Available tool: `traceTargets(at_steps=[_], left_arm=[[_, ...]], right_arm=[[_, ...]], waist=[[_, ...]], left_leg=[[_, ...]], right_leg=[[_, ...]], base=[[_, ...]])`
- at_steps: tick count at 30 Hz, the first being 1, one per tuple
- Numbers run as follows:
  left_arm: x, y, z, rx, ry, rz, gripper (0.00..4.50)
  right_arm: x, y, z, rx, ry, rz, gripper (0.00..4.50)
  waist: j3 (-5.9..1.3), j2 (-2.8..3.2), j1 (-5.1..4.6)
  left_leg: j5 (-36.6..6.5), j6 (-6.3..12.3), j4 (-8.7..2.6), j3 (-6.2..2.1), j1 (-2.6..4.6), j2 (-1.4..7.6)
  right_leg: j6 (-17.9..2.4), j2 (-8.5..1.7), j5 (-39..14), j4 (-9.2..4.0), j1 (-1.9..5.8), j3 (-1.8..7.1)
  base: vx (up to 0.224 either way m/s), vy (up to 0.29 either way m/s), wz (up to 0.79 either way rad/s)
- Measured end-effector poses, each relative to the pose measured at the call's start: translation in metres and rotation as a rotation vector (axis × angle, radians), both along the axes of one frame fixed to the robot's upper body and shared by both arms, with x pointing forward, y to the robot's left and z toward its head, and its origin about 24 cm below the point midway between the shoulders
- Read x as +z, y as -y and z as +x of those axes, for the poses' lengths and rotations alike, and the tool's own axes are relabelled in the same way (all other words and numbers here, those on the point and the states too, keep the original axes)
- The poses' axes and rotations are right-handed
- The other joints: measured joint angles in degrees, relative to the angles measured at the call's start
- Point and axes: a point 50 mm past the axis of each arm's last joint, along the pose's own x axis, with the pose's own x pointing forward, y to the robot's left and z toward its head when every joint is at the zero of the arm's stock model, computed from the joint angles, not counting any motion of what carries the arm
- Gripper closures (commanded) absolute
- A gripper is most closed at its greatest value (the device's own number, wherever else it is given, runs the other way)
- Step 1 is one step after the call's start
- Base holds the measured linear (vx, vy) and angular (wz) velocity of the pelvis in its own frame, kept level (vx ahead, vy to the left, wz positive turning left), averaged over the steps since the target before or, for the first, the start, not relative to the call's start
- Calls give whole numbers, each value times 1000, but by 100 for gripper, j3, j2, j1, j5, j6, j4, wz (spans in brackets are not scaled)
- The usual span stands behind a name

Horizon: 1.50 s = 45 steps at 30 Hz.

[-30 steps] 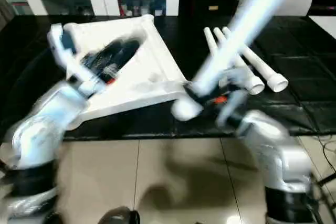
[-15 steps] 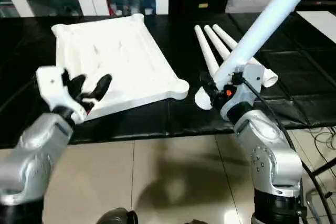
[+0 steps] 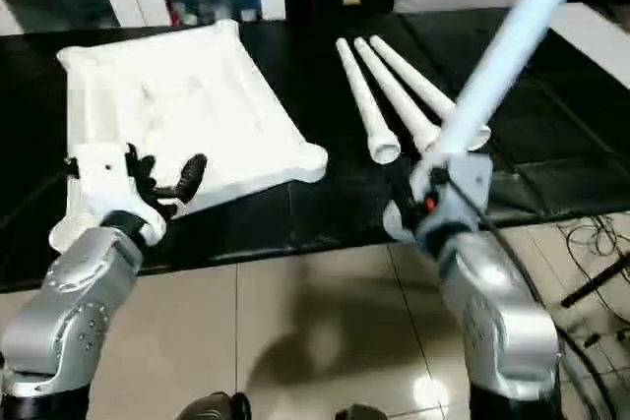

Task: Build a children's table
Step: Move to table

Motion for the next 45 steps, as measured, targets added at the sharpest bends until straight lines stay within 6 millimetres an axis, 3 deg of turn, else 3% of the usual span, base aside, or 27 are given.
traceTargets(at_steps=[5,14,17,19,22,25,32,37,38,39,41,42,43,45], left_arm=[[-1,-1,-1,7,-3,10,47],[-1,1,-3,7,-1,31,47],[0,0,-3,12,3,37,47],[0,-1,-3,16,3,41,47],[0,0,-3,17,5,34,47],[1,4,-4,1,2,39,47],[1,-2,-6,24,3,40,47],[2,-2,-5,27,7,41,47],[2,-2,-5,27,8,41,47],[3,-1,-5,24,12,41,47],[3,-1,-4,24,12,40,47],[4,0,-4,23,14,37,47],[3,-1,-5,26,12,33,47],[0,-3,-6,41,-3,29,47]], right_arm=[[16,-5,-2,38,63,33,259],[11,-6,-5,44,33,26,259],[10,-7,-5,40,37,17,259],[14,-7,-2,23,55,-23,259],[16,-5,0,11,54,-48,259],[12,1,-1,-5,23,-46,259],[3,-9,-5,38,0,-43,259],[2,-12,-5,55,-7,-31,259],[2,-12,-5,57,-8,-42,259],[2,-12,-5,58,-10,-51,259],[2,-14,-5,74,-11,-72,259],[2,-15,-5,76,-7,-74,259],[2,-16,-5,76,-3,-68,259],[2,-16,-5,73,0,-68,259]], waist=[[2,0,33],[12,-15,31],[24,5,-9],[34,21,-85],[48,-23,-129],[73,-48,-100],[81,-63,-80],[82,-60,12],[92,-43,-8],[108,-8,-68],[127,-3,-163],[129,-46,-189],[141,-92,-150],[142,-153,-61]], left_leg=[[-1,2,7,13,3,-5],[-2,2,0,13,12,-2],[-1,-1,0,-11,19,12],[5,-11,0,-58,41,46],[-9,-28,-41,-59,92,54],[-6,-32,-114,-79,96,14],[29,-83,-79,-72,38,7],[-1,-38,-51,-65,2,6],[1,-36,-46,-151,-17,-11],[10,-44,-22,-337,-46,-34],[25,-71,11,-662,-46,-127],[61,-134,2,-838,-25,-202],[72,-156,-13,-796,13,-168],[57,-129,-15,-687,45,-145]], right_leg=[[-19,-5,12,-33,21,12],[-13,-3,8,-33,23,11],[-8,16,12,-41,36,-2],[-37,52,17,-33,69,-23],[-84,93,-16,-3,65,-27],[-90,89,-14,-5,22,-6],[-68,74,-3,-43,-2,15],[-82,59,8,-47,-13,2],[-97,55,1,-49,20,-62],[-160,49,-39,-22,71,-208],[-458,119,-221,199,75,-235],[-637,164,-392,393,67,-145],[-624,188,-452,484,59,-93],[-472,219,-461,518,70,-89]], base=[[0,0,0],[0,0,0],[0,0,0],[0,0,0],[-6,-64,-1],[-9,-44,-5],[0,0,0],[0,0,0],[-6,-27,24],[-6,-27,24],[-15,-98,52],[-17,-125,55],[-22,-204,49],[-11,-247,22]])
